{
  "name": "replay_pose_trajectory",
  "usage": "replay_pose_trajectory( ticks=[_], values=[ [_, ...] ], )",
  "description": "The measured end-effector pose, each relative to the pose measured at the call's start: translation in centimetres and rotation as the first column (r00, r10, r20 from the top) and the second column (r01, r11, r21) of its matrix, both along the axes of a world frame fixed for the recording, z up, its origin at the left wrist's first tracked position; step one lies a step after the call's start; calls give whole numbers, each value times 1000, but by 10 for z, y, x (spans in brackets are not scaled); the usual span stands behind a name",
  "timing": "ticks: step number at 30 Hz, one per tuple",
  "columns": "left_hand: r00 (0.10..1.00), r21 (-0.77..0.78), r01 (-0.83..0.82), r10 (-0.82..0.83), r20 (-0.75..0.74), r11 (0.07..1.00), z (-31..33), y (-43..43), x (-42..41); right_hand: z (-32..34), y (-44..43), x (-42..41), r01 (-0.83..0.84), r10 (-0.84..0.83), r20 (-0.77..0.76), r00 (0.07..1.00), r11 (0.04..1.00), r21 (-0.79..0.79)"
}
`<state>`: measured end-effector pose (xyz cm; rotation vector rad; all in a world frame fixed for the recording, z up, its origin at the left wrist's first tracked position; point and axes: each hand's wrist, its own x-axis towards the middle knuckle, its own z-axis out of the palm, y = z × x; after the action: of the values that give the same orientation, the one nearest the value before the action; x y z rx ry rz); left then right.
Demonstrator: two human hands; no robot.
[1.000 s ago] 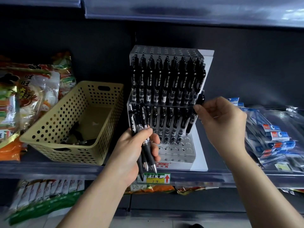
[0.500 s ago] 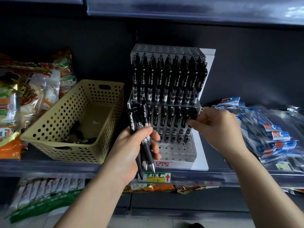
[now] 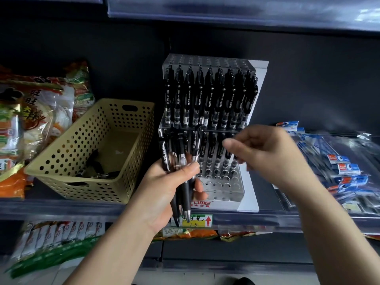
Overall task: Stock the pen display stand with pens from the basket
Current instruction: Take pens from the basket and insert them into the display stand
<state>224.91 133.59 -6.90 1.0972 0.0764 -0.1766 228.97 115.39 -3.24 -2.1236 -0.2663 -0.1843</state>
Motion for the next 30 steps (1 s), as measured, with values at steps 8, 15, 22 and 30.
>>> replay_pose_trajectory(
  ticks=[8, 15, 22, 30],
  values=[
    [995, 108, -82, 76, 67, 991, -2, -5, -5, -16, 49, -13, -151, 209, -102, 973, 901, 408],
    [978, 63, -206, 207, 3, 976, -1, 2, -4, -19, 62, -10, -64, 109, -68, 992, 880, 470],
    [899, 51, -437, 439, -15, 898, 2, 25, 2, -16, 74, -5, -77, 65, 42, 997, 855, 513],
    [829, 61, -559, 557, 36, 827, 3, 51, 5, -46, 98, 7, -22, -49, 223, 974, 952, 307]
  ],
)
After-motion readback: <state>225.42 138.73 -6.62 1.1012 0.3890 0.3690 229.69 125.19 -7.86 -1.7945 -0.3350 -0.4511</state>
